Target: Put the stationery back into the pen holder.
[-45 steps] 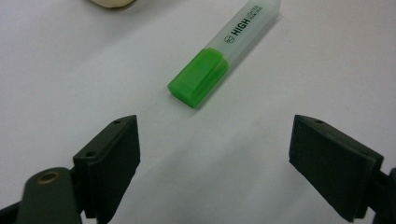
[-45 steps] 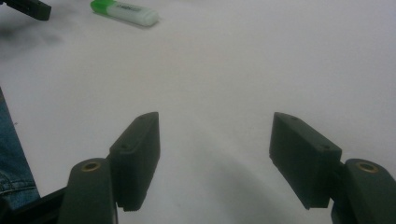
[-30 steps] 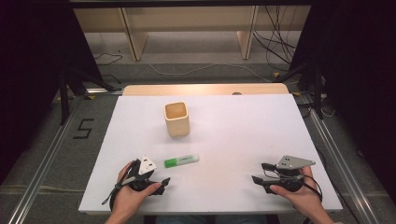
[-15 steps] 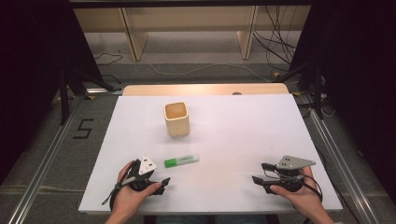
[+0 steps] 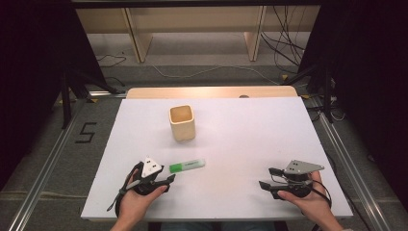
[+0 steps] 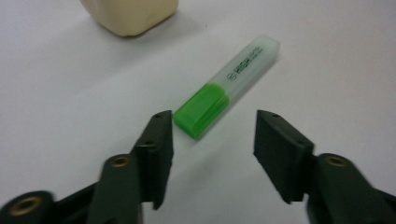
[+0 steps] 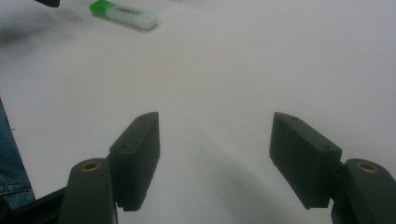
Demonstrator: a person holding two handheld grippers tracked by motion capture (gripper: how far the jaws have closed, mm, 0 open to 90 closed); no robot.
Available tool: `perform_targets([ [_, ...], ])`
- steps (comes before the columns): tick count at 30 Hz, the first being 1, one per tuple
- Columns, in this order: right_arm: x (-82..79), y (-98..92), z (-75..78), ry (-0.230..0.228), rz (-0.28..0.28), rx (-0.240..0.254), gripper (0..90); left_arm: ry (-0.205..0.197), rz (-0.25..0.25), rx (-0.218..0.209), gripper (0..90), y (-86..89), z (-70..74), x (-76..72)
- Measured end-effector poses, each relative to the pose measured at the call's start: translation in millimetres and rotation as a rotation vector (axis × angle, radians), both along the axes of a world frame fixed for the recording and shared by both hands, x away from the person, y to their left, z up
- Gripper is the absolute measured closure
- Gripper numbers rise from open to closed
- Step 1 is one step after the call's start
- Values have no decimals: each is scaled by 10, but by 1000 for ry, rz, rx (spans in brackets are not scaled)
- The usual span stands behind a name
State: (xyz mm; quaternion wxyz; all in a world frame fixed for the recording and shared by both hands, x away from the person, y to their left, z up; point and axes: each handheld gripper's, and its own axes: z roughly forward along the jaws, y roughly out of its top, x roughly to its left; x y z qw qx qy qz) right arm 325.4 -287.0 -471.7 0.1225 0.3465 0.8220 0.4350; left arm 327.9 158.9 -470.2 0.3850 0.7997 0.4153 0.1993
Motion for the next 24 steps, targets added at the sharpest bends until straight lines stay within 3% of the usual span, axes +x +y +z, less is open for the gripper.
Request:
perform_targets([
  [4, 6, 3, -2, -1, 2, -1, 341, 36, -1, -7, 777, -94, 41, 52],
  [7, 7, 13, -6, 1, 6, -3, 342, 70, 21, -20, 896, -216, 61, 161],
  [11, -7, 8, -3, 6, 7, -5, 342, 80, 40, -11, 899, -352, 65, 324],
  [13, -9, 7, -7, 1, 4, 2, 341, 84, 52, 17, 899, -488, 66, 467],
  [15, -9, 8, -5, 3, 4, 3, 341, 84, 57, 26, 899, -544, 60, 517],
  [21, -11, 7, -8, 2, 14, -2, 341, 125, 63, 44, 899, -867, -5, 833],
  [24, -10, 2, -12, -1, 12, 2, 341, 131, 61, 56, 899, -947, -37, 878],
])
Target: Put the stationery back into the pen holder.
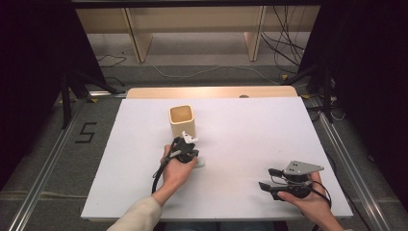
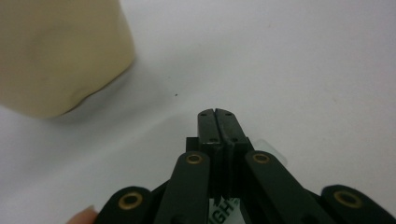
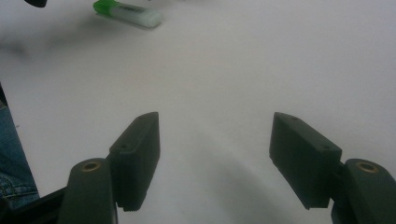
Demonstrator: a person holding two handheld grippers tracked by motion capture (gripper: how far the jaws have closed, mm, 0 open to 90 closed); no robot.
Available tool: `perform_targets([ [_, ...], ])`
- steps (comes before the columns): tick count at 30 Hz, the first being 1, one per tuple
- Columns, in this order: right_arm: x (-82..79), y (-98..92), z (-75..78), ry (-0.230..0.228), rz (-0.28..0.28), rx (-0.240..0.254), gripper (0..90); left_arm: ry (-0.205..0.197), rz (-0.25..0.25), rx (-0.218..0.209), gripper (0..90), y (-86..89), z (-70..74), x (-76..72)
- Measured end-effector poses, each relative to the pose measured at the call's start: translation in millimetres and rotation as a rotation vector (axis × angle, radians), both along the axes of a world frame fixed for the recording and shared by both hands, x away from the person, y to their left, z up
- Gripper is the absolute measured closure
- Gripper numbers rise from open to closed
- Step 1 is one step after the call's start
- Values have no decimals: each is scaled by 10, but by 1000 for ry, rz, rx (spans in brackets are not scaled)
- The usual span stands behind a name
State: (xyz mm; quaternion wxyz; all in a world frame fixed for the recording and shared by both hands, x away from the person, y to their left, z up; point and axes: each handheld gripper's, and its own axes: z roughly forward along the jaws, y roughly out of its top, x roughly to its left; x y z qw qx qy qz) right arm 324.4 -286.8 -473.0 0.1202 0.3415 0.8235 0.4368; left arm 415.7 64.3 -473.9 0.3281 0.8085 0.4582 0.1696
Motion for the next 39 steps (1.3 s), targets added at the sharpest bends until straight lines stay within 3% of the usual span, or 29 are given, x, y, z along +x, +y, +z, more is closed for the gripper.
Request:
perform_targets([
  [5, -3, 3, -1, -1, 6, -3, 341, 14, -19, 31, 899, -151, -42, 64],
  [18, -8, 5, 1, 2, 10, -9, 341, 49, -30, 66, 899, -164, -73, 64],
  [39, -17, -5, 4, 5, 9, -7, 340, 144, -171, 104, 899, -121, 1, -353],
])
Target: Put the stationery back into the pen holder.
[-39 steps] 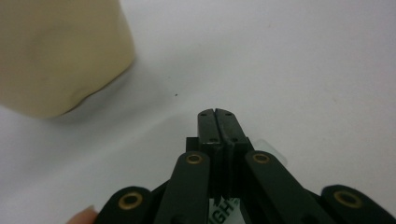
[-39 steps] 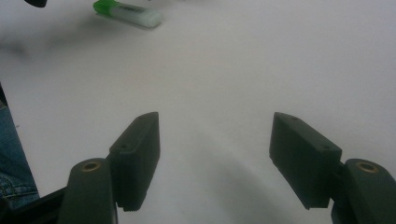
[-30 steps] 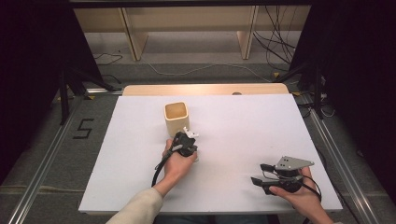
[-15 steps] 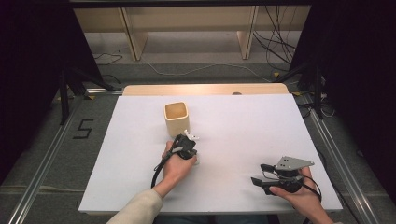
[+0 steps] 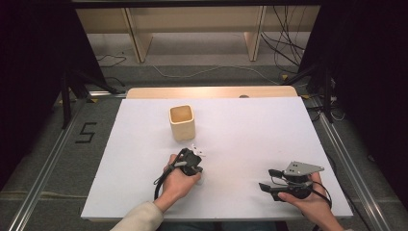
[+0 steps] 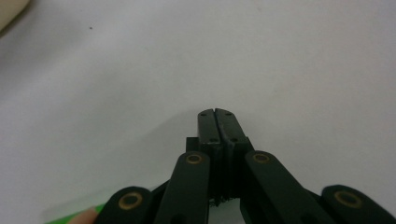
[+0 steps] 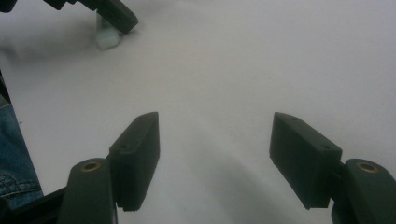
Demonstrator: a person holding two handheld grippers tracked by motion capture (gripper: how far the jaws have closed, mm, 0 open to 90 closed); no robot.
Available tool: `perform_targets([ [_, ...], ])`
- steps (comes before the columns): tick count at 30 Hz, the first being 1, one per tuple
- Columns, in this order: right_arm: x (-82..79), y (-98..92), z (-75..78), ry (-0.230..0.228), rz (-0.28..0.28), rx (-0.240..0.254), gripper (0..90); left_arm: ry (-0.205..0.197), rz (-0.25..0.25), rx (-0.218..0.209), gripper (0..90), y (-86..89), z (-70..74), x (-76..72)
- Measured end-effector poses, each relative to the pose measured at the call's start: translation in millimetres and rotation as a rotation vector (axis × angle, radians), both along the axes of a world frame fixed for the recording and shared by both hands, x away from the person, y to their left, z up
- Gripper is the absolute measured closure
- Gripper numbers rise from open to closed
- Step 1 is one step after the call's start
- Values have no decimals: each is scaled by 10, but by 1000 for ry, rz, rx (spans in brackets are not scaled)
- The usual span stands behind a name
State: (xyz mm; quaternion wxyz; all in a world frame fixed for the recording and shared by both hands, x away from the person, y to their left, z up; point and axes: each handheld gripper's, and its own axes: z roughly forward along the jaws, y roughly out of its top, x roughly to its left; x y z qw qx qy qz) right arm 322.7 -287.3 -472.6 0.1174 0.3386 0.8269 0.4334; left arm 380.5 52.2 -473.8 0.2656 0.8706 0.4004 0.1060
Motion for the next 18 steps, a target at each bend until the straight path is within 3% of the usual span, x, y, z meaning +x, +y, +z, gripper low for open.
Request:
perform_targets([
  [7, -5, 0, 1, 0, 1, 0, 340, 36, -47, 16, 898, 41, 20, -161],
  [18, -3, 3, -2, -3, 3, 2, 339, 95, -68, 31, 899, 203, 44, -314],
])
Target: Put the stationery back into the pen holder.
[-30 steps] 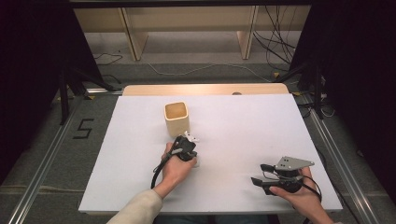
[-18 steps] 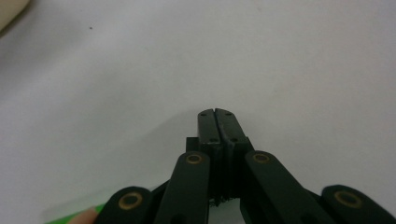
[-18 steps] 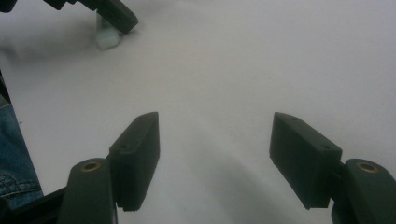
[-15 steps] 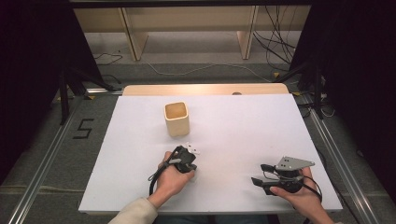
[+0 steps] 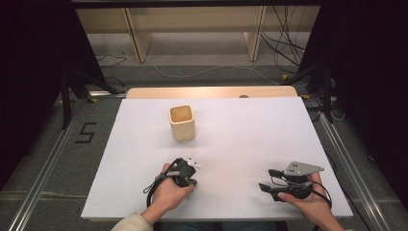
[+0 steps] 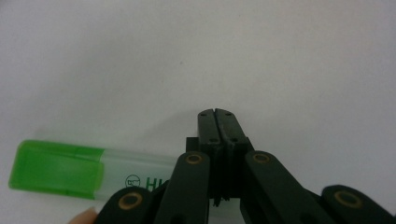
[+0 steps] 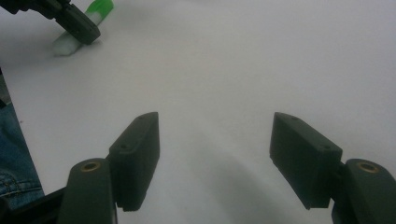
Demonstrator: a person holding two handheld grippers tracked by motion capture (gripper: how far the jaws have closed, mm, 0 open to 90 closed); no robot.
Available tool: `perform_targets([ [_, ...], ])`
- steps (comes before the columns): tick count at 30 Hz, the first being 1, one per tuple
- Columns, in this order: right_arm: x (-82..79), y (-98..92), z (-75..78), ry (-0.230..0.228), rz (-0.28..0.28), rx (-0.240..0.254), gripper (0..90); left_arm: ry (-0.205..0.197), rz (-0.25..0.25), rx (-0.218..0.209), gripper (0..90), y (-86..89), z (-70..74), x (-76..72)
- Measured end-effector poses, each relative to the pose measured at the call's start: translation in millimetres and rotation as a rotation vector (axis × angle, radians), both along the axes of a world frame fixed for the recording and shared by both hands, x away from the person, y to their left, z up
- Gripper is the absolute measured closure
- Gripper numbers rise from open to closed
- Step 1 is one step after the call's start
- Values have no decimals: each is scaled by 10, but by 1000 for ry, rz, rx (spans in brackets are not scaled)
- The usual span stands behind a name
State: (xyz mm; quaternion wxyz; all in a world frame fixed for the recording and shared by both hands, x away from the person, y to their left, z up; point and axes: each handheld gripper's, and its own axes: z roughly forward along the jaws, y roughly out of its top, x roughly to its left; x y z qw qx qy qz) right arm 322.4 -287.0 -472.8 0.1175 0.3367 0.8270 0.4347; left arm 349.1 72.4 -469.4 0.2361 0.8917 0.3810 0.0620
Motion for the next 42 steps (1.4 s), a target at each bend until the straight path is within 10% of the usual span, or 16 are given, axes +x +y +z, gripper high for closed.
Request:
perform_targets([
  [28, -5, 3, 2, 2, -3, 2, 338, 126, 34, 112, 898, 543, 57, -124],
  [42, -7, 5, 3, -1, -2, 4, 337, 129, 60, 122, 897, 630, 57, -117],
])
